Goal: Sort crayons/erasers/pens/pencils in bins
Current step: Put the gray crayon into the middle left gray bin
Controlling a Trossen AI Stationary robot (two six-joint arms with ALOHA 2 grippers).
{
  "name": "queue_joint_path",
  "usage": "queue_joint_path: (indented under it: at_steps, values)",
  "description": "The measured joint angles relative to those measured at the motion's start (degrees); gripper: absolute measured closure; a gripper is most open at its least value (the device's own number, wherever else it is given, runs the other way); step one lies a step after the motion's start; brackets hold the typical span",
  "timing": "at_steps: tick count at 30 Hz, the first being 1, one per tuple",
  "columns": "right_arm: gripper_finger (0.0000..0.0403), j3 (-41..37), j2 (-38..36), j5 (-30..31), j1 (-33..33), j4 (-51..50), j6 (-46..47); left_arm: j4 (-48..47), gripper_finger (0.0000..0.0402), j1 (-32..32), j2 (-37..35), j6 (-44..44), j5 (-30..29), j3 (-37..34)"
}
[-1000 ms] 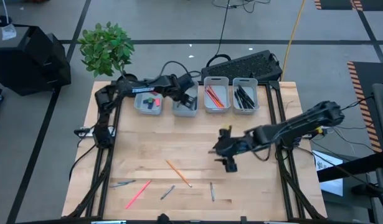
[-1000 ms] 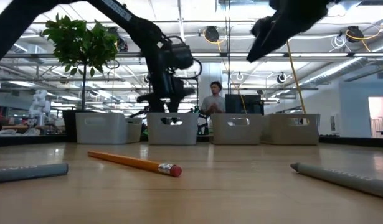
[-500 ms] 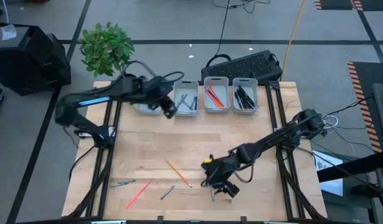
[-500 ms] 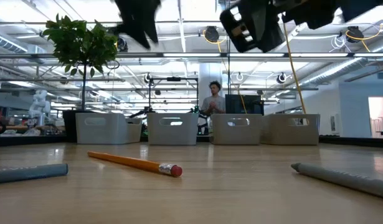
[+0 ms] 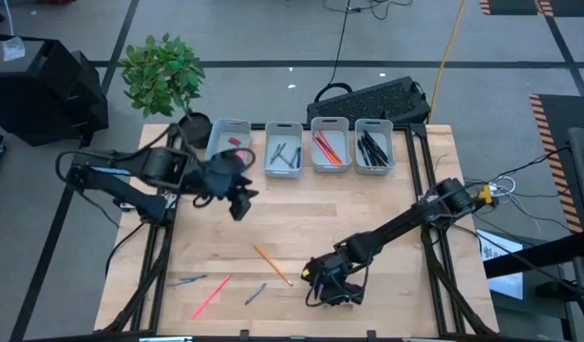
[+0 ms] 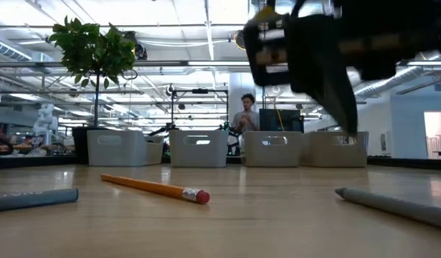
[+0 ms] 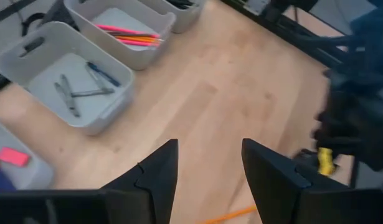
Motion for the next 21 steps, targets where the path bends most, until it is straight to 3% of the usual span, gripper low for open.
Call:
queue_joint_path:
  at_steps: [7,15,21]
  values:
    - [0.0210,-0.02,3.96,0.27,0.00,-0.89,-4.62,1.82,0.0220,-6.69,0.58,-5.48,-5.44,-0.02]
    - [0.0282,-1.87,3.66,0.15,-0.03,-3.53,-17.32,2.44,0.0220,-11.08,0.71,-9.89,-9.70,-0.02]
    - [0.0341,-4.28,3.46,0.49,0.04,-2.65,-15.93,6.67,0.0220,-12.87,0.71,-10.34,-11.42,-0.02]
